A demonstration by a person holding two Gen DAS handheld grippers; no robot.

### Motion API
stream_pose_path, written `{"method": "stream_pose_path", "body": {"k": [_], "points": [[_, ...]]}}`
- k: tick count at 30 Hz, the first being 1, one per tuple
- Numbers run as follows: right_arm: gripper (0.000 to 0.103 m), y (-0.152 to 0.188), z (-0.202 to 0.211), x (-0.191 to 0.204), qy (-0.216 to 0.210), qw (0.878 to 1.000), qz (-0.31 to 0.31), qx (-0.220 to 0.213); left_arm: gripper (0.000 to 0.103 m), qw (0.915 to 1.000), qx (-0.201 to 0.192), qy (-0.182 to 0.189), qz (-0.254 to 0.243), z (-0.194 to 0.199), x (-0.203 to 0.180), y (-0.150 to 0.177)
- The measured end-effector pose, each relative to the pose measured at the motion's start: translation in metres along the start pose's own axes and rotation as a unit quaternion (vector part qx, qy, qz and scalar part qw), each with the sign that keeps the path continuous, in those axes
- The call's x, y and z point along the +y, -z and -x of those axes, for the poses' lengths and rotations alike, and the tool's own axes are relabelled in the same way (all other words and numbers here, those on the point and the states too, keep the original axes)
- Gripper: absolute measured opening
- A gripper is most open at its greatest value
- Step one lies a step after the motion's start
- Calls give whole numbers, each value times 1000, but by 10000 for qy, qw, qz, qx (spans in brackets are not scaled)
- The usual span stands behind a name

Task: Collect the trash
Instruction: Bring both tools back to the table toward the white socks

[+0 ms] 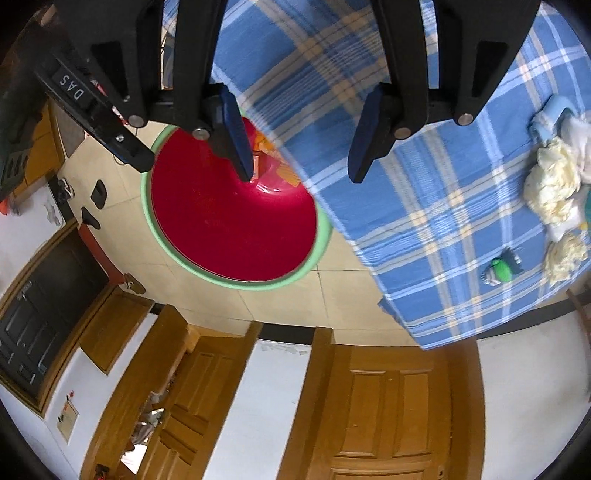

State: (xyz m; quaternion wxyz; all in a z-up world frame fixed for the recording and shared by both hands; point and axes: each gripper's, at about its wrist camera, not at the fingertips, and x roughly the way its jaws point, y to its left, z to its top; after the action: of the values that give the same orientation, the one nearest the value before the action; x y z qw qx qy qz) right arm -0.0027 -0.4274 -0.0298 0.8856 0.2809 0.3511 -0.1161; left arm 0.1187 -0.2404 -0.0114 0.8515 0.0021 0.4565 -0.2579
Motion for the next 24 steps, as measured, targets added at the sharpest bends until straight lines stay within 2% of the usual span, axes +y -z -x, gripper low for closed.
{"method": "stream_pose_path", "body": {"k": [14, 24], "points": [[77, 7, 17, 25, -214, 9996, 173, -59, 53, 9975, -310, -423, 469, 39, 54, 12], [78, 16, 16, 49, -345, 9986, 395, 71, 53, 9883, -558, -937, 1067, 71, 113, 21]]}}
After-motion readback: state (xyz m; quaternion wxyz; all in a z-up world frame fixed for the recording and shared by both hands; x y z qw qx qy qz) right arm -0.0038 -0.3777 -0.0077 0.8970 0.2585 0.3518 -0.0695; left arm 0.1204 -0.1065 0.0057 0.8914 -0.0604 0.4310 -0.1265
